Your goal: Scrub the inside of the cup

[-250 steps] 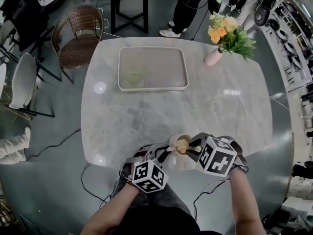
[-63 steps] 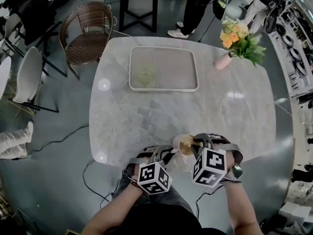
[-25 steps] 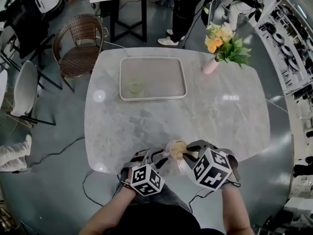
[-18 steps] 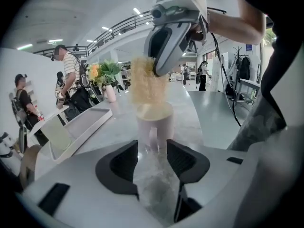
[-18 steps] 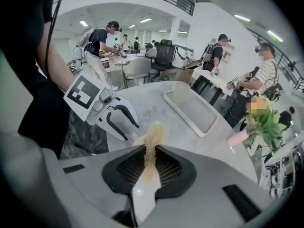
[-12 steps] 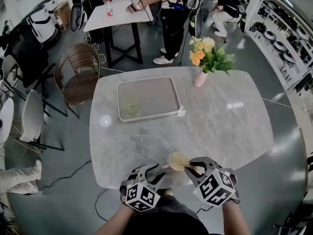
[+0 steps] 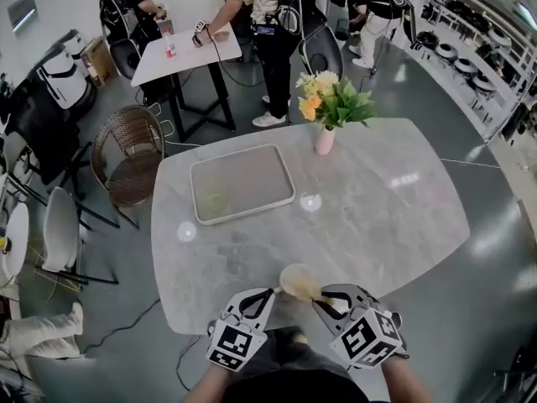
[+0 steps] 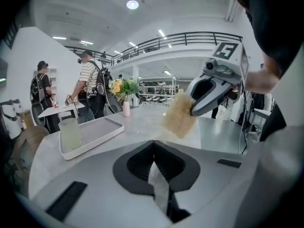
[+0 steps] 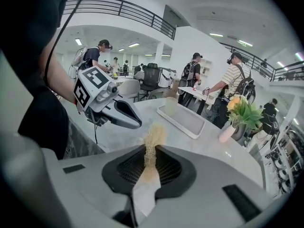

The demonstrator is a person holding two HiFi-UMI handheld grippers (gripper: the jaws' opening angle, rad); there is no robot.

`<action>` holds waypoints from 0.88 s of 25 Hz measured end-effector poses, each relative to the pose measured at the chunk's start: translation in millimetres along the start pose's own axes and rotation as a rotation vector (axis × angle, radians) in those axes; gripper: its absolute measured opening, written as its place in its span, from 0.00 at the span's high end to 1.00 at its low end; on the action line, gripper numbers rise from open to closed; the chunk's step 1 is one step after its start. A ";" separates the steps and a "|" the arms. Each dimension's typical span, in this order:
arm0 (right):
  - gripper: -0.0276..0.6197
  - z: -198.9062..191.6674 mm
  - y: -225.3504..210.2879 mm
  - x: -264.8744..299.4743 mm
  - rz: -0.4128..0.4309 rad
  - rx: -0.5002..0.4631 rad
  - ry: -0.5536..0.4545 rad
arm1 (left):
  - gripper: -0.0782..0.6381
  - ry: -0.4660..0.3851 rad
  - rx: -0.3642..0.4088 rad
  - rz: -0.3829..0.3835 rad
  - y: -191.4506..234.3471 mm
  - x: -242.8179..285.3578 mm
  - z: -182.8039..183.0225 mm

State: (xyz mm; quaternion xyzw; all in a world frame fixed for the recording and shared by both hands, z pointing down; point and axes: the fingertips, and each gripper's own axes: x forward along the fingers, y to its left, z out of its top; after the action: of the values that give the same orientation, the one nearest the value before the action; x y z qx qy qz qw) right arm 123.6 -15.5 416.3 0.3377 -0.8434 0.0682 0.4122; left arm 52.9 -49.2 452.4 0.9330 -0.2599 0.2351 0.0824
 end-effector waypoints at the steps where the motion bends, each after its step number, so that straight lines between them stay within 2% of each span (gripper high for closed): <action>1: 0.86 -2.3 0.7 -2.0 0.000 0.002 -0.002 | 0.87 -0.005 -0.012 0.005 -1.1 -0.3 0.9; 7: 0.86 -15.7 1.4 -17.5 -0.005 0.035 -0.033 | 0.87 -0.004 -0.034 0.018 -17.5 0.6 3.5; 22: 0.86 -25.0 12.5 -45.5 0.007 -0.005 -0.096 | 0.87 -0.012 -0.043 0.073 -52.2 -4.5 6.2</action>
State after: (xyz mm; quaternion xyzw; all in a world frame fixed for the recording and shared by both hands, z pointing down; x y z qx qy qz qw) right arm 151.6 27.2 400.8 0.3365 -0.8636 0.0514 0.3719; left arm 79.2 -4.5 443.1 0.9222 -0.2994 0.2267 0.0921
